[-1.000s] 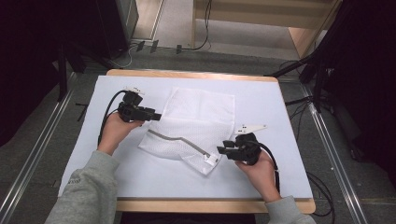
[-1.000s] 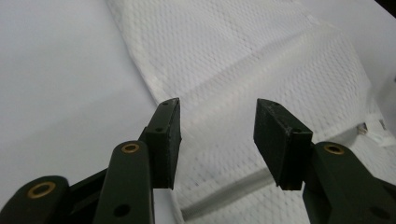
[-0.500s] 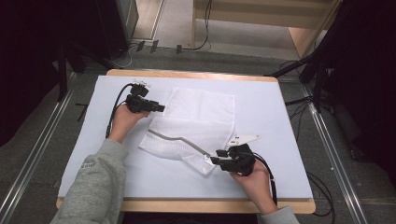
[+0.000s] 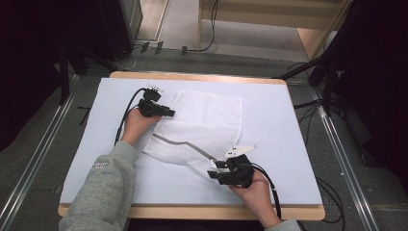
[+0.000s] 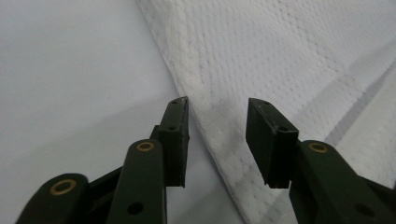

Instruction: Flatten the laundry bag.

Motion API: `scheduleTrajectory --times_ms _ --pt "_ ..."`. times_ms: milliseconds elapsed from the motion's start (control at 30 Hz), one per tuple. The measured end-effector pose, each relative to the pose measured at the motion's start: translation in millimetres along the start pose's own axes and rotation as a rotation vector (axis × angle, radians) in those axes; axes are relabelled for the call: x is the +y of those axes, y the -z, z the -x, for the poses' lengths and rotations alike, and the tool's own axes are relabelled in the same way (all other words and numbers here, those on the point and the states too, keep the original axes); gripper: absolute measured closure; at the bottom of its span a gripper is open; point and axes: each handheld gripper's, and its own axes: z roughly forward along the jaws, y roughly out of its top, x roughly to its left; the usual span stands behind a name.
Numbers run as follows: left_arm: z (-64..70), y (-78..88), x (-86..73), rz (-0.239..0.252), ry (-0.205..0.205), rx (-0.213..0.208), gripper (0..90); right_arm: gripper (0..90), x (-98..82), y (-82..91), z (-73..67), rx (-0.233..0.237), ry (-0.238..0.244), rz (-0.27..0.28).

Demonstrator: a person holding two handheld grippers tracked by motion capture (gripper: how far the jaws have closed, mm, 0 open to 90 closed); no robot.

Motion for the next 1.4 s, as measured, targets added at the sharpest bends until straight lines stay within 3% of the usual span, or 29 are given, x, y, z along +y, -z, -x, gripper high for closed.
scheduleTrajectory --times_ms 67,200,267,400,533,667,833,933,1133,1233,1333,1400 --pt "1.2 -2.1 0.0 -0.008 0.008 -0.028 69.6 51.1 0.0 -4.5 -1.5 0.0 0.007 -0.005" --pt "4.3 -4.1 0.0 -0.017 0.012 -0.007 83.1 48.2 -1.0 -12.9 -2.3 0.028 0.009 -0.03" --pt "4.0 -4.3 -0.2 -0.022 0.024 -0.016 89.9 48.3 -2.1 -17.5 -4.0 0.022 0.025 -0.049" --pt "2.6 -1.1 -0.2 -0.027 0.027 -0.017 90.0 56.4 -2.8 -21.4 -6.6 -0.021 0.065 -0.049" --pt "-2.4 7.8 -1.2 0.001 0.054 -0.007 90.0 77.5 -4.3 -21.0 -8.9 -0.081 0.111 -0.049" --pt "-12.3 18.4 -5.4 0.02 0.089 0.012 90.0 90.0 -2.2 -17.7 -1.9 -0.076 0.081 -0.077" --pt "-25.1 33.3 -12.2 0.047 0.127 0.032 90.0 90.0 -1.7 -12.3 9.2 -0.067 0.038 -0.087" --pt "-30.8 40.0 -15.4 0.051 0.142 0.068 90.0 90.0 -1.7 -10.2 12.9 -0.064 0.025 -0.088" --pt "-38.9 45.3 -19.4 0.058 0.172 0.123 90.0 90.0 -2.7 -10.7 14.7 -0.053 0.026 -0.096" --pt "-42.9 44.0 -21.9 0.061 0.2 0.114 90.0 90.0 -4.5 -7.3 14.3 -0.041 0.018 -0.108" --pt "-43.9 40.8 -22.6 0.055 0.199 0.119 90.0 90.0 -7.7 -2.8 12.8 -0.037 0.019 -0.116" --pt "-44.6 39.7 -23.3 0.061 0.202 0.087 87.4 90.0 -10.2 -0.5 12.1 -0.036 0.026 -0.116"
